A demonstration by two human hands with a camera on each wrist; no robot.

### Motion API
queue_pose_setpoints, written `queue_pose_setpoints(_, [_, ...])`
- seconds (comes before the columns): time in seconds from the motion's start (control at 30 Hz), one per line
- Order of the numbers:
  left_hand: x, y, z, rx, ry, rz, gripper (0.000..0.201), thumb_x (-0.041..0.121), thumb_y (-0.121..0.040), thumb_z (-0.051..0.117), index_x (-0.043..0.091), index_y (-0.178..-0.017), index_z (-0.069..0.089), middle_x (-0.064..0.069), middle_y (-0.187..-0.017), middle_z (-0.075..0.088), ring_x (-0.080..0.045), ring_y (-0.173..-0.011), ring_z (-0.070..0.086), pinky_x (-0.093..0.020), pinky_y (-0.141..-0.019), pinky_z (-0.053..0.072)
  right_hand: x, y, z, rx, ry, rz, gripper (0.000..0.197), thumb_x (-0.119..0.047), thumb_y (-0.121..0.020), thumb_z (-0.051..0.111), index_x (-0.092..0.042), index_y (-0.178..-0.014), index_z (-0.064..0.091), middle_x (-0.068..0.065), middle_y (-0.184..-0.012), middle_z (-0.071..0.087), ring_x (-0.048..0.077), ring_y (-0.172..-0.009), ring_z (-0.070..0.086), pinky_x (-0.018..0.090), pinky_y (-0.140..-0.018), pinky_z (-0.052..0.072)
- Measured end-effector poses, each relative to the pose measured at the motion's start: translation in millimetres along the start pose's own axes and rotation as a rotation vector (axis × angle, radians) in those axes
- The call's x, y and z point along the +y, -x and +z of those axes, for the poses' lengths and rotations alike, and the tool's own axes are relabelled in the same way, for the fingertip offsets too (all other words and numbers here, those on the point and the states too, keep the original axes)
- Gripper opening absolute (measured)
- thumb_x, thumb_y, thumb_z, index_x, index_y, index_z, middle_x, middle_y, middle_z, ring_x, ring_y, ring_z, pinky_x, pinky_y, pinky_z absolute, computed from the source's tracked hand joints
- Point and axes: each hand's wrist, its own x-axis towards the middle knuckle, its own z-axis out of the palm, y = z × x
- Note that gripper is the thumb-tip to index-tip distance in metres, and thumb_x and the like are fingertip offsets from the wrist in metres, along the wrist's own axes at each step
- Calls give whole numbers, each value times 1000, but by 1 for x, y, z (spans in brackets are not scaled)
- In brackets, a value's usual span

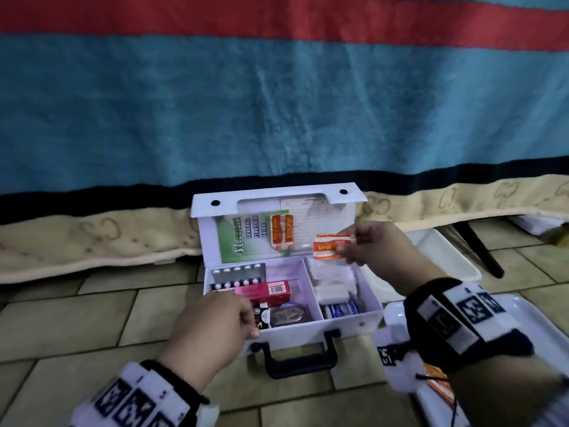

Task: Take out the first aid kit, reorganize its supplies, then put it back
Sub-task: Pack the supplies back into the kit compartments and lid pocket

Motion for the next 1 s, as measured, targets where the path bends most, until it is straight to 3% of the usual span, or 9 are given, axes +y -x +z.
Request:
queue_pose_setpoints(0.1, [-3,-4,-1,-44,50,-13,23,38,-75,74,29,-60,59,16,-54,57,3,-63,51,-19,-61,42,-20,-23,14,-11,45,-109,20,5,-86,60,-12,-76,61,-1,-52,54,0,-41,44,13,-46,35])
queue_pose_setpoints(0.17, [-3,-5,-2,-63,47,-13,23,38,-74,74,28,-61,59,15,-54,56,2,-63,51,-18,-60,39,-38,-36,16,92,-40,-210,21,6,-84,61,-14,-81,63,-10,-48,57,-5,-41,48,9,-50,37])
queue_pose_setpoints(0.27, [-1,-4,-3,-48,18,2,25,37,-76,72,28,-59,56,13,-55,53,2,-63,48,-19,-57,36,-54,-53,16,237,33,-347,24,1,-78,71,-23,-75,65,-15,-61,60,-8,-51,53,6,-62,41])
queue_pose_setpoints(0.37, [-1,-3,-5,-37,23,-3,20,40,-75,71,30,-64,59,14,-57,54,-1,-67,49,-19,-61,39,-64,-55,15,95,463,-431,13,-6,-79,71,-14,-89,73,-5,-76,67,-4,-68,57,5,-61,39])
queue_pose_setpoints(0.43, [-1,-2,-5,-41,30,-4,16,41,-74,71,32,-68,60,12,-59,54,-3,-70,50,-20,-64,41,-66,-58,17,-34,732,-493,18,-8,-82,67,-13,-97,74,2,-95,73,14,-88,65,18,-77,46])
queue_pose_setpoints(0.5, [0,-1,-5,-43,35,-2,15,41,-75,71,32,-68,60,13,-59,55,-1,-68,50,-20,-63,41,-65,-60,20,-100,837,-525,20,-10,-85,64,-16,-102,74,3,-103,72,21,-97,65,28,-86,48])
queue_pose_setpoints(0.63, [0,0,-6,-28,48,-4,17,40,-76,70,33,-66,59,14,-57,55,2,-65,50,-14,-58,37,-63,-59,25,-187,890,-567,34,0,-87,54,-20,-107,72,6,-109,62,24,-99,62,28,-85,47])
queue_pose_setpoints(0.73, [0,-1,-6,-19,48,-12,19,38,-77,69,32,-62,58,23,-55,57,8,-58,47,-6,-49,27,-67,-61,24,-145,900,-566,25,-6,-88,58,-19,-103,73,6,-104,67,25,-97,63,30,-83,48])
queue_pose_setpoints(1.0, [2,1,-4,-6,59,-15,15,40,-76,71,26,-82,68,11,-61,53,-6,-73,51,-21,-61,36,-65,-63,29,-171,897,-449,21,-10,-87,60,-19,-100,72,0,-100,73,19,-94,64,25,-79,48])
